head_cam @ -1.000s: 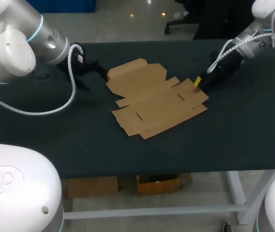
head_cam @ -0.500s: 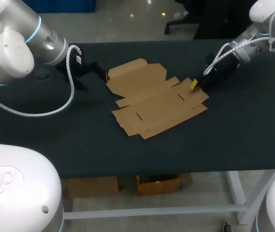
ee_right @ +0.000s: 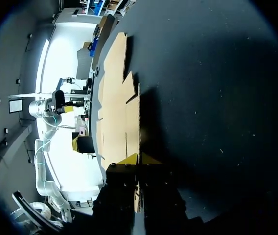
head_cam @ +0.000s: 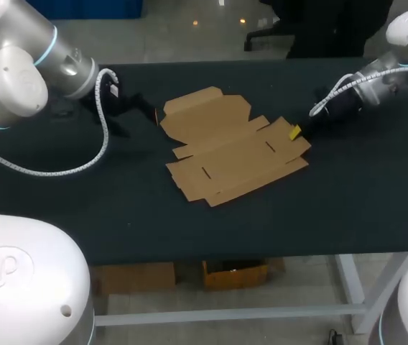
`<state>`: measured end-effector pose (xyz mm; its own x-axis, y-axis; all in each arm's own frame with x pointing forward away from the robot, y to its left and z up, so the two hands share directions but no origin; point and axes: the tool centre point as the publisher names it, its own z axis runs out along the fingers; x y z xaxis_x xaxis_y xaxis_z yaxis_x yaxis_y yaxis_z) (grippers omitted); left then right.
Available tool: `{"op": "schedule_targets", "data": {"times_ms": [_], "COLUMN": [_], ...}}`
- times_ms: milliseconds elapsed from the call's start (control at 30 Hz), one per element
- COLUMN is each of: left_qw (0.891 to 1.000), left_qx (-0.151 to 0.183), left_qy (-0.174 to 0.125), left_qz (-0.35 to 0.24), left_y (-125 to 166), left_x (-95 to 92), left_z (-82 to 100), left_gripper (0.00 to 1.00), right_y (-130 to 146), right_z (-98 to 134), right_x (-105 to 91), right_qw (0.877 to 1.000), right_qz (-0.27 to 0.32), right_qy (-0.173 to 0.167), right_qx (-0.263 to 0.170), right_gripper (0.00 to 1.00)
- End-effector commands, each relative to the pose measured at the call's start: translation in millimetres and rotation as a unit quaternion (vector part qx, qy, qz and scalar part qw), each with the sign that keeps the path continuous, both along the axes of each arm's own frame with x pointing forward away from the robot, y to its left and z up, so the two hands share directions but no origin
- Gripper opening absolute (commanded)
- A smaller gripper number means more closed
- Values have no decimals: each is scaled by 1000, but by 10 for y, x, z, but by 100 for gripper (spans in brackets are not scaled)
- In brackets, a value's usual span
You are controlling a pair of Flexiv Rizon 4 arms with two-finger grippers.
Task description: Assemble the packaging by folding the flat box into shape, placing the metal phone stand inside, and closing the box properly
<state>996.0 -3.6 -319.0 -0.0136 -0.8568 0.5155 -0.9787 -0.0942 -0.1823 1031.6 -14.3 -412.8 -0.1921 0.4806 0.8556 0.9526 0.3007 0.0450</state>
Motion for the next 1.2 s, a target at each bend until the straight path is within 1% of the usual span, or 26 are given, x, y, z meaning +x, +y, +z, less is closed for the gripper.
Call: {"op": "schedule_targets", "data": {"times_ms": [33, 267, 600, 900, 1067, 1200], "left_qw": [1000, 1000, 1000, 1000, 1000, 1000], "left_qx": [0, -1, -2, -1, -2, -1], "left_qy": [0, 2, 3, 3, 3, 4], "left_qz": [0, 1, 1, 1, 0, -1], "left_y": [23, 48, 75, 89, 92, 94], "left_x": [-11, -16, -18, -14, -7, -3], "left_z": [2, -13, -27, -31, -35, -37], "left_gripper": [100, 100, 100, 100, 100, 100], "right_y": [25, 50, 64, 43, 28, 36], "right_z": [51, 137, 136, 161, 130, 107], "right_x": [-146, -246, -328, -442, -522, -584], "right_qw": [999, 998, 996, 992, 989, 987], "right_qz": [-26, -49, -75, -118, -136, -151], "right_qy": [-20, -36, -37, -41, -37, -36], "right_qx": [0, 1, 11, 9, 34, 42], "right_gripper": [0, 0, 0, 0, 0, 0]}}
